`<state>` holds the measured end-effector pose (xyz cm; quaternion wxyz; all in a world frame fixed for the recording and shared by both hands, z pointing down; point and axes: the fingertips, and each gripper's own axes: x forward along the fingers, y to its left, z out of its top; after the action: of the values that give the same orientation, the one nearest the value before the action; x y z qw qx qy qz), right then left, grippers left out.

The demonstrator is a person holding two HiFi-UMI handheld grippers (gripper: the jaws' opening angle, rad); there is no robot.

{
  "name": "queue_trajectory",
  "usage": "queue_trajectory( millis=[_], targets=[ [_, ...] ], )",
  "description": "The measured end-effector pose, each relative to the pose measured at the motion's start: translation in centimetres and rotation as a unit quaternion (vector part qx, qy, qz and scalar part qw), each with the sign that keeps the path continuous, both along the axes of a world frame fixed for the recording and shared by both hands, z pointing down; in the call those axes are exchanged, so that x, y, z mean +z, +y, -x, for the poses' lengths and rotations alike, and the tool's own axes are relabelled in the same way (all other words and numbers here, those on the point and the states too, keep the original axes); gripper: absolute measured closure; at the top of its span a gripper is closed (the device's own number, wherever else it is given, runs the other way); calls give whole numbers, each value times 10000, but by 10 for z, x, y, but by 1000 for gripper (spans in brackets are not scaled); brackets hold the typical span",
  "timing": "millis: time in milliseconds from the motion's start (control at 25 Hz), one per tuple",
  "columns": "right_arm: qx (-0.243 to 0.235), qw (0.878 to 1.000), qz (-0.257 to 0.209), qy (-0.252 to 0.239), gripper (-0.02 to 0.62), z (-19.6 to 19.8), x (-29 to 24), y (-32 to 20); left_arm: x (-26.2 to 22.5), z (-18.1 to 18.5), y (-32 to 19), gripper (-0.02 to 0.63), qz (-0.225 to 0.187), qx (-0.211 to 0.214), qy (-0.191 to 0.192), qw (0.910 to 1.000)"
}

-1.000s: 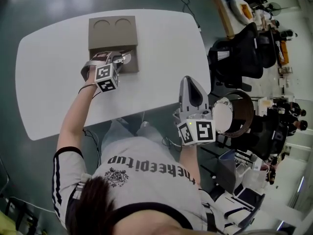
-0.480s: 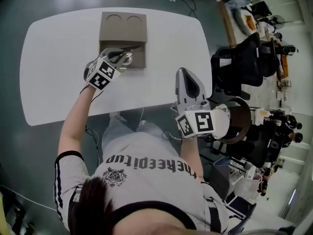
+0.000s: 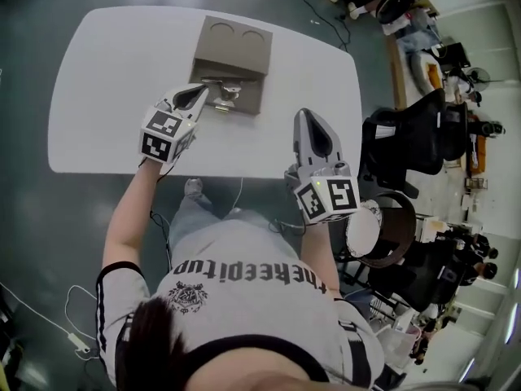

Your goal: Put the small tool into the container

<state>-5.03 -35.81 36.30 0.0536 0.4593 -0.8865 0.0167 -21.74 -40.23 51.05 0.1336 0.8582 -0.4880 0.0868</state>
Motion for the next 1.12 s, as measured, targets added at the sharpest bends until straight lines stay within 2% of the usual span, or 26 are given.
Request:
queue_trajectory(
  millis=[200,520,760,1120],
  targets=[
    [-213,9997,-61,-106,594,1,-2,5,-44,6,22,595,-361,-369,398,9979],
    [-494,9982,-325,35,594,-5,-10,20,-95,4,49,595,-1060,-893,676,9880],
    [-639,9963,-562,107,594,-26,-22,36,-127,-12,75,595,-1614,-1265,607,9769],
    [-711,9948,-716,-121,594,-60,-36,50,-153,-19,115,594,-1968,-1898,706,9593]
  ],
)
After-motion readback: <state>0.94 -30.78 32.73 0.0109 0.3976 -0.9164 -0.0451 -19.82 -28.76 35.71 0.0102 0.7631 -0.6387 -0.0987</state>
